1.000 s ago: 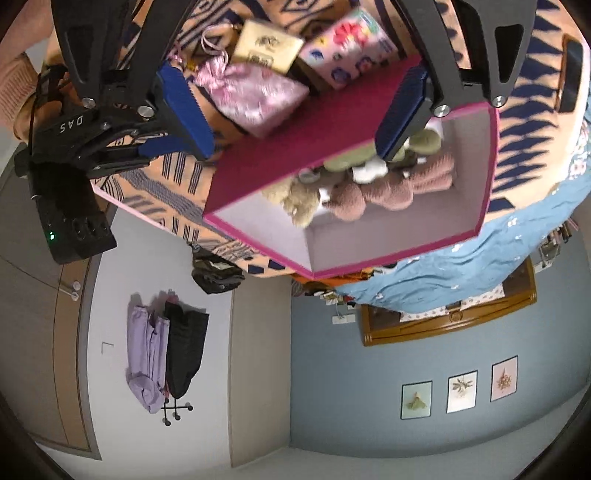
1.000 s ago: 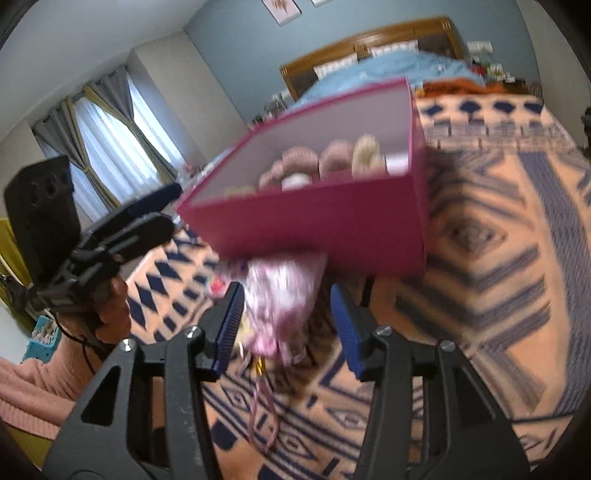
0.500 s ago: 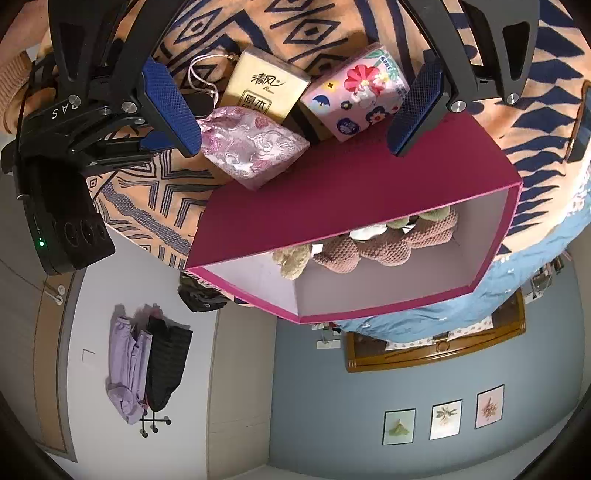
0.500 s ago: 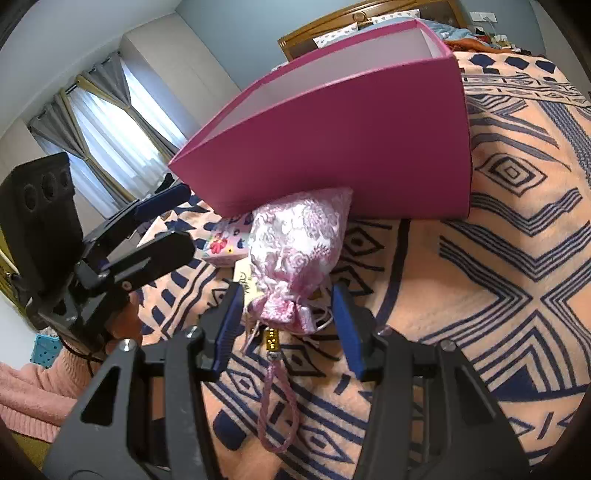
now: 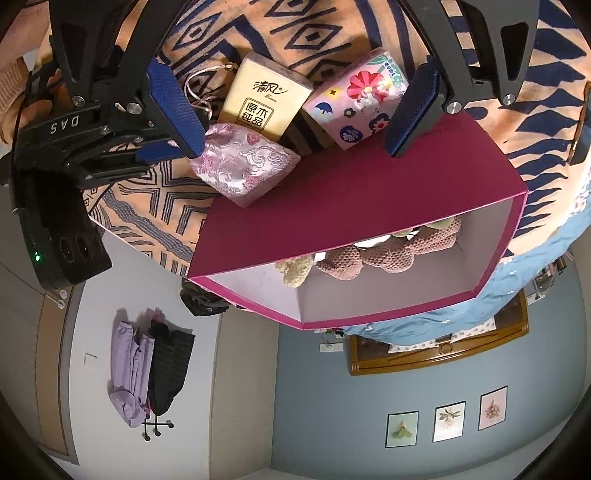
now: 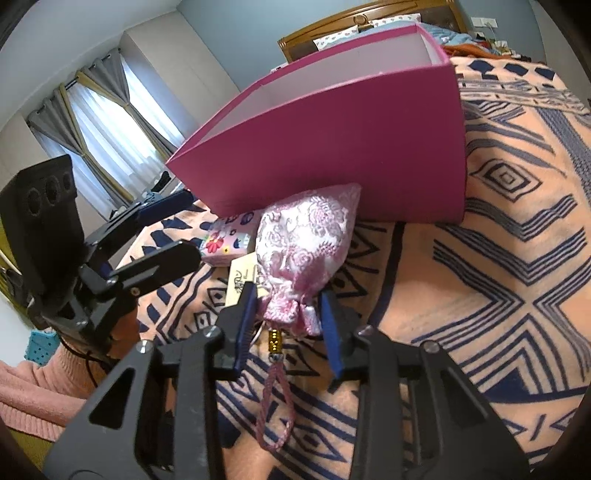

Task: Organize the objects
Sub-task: 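Grasp the pink drawstring pouch with the right gripper and lift it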

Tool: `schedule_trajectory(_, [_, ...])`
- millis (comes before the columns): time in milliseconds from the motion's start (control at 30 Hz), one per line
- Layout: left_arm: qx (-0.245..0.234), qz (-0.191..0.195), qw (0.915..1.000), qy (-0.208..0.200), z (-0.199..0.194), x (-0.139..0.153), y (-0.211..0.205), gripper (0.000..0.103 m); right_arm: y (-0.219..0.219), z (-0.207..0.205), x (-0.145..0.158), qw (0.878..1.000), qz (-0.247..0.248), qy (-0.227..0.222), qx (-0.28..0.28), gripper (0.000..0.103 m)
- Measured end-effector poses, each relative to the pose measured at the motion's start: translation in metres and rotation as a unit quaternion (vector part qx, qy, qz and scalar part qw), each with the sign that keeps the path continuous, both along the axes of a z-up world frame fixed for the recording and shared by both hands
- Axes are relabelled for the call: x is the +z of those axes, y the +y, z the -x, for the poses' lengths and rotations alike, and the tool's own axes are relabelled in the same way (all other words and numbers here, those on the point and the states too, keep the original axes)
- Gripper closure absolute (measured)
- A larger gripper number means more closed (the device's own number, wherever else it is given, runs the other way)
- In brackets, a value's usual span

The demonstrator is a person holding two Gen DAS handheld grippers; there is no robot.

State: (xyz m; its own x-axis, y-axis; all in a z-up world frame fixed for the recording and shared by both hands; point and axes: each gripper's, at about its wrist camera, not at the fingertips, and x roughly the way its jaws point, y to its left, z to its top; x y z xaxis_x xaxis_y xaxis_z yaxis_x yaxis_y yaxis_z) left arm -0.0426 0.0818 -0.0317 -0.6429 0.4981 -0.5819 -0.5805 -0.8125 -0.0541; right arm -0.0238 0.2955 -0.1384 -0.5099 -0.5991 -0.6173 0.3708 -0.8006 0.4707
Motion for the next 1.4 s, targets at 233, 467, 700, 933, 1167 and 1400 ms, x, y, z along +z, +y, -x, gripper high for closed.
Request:
schedule_trajectory(233, [-0.025, 0.007, 0.9996, 0.007, -0.005, -0.001, 0.007, 0.009, 0.011, -0.006, 0.014, 1.000, 0.014, 0.004, 0.009, 0.067])
schedule_trajectory(467, [-0.058, 0.022, 0.9981, 0.004, -0.010, -0.008, 0.018, 0.018, 0.011, -0.010, 0.026, 1.000, 0.021, 0.014, 0.010, 0.068])
schedule_trajectory(700, [-0.086, 0.043, 0.9952, 0.018, -0.018, -0.013, 0.034, 0.028, 0.009, -0.011, 0.040, 0.999, 0.035, 0.021, 0.024, 0.068])
schedule_trajectory(933, [-0.097, 0.056, 0.9937, 0.010, -0.016, -0.018, 0.045, 0.055, 0.001, -0.006, 0.045, 0.998, 0.035, 0.026, 0.036, 0.068])
schedule_trajectory(1167, [-0.090, 0.020, 0.9955, -0.023, -0.004, -0.018, 0.036, 0.067, 0.001, -0.003, 0.053, 0.998, 0.037, 0.041, 0.029, 0.056])
schedule_trajectory(1400, [-0.069, -0.012, 0.9959, -0.058, 0.016, -0.018, 0.025, 0.068, 0.031, -0.004, 0.066, 0.996, 0.050, 0.073, -0.015, 0.041])
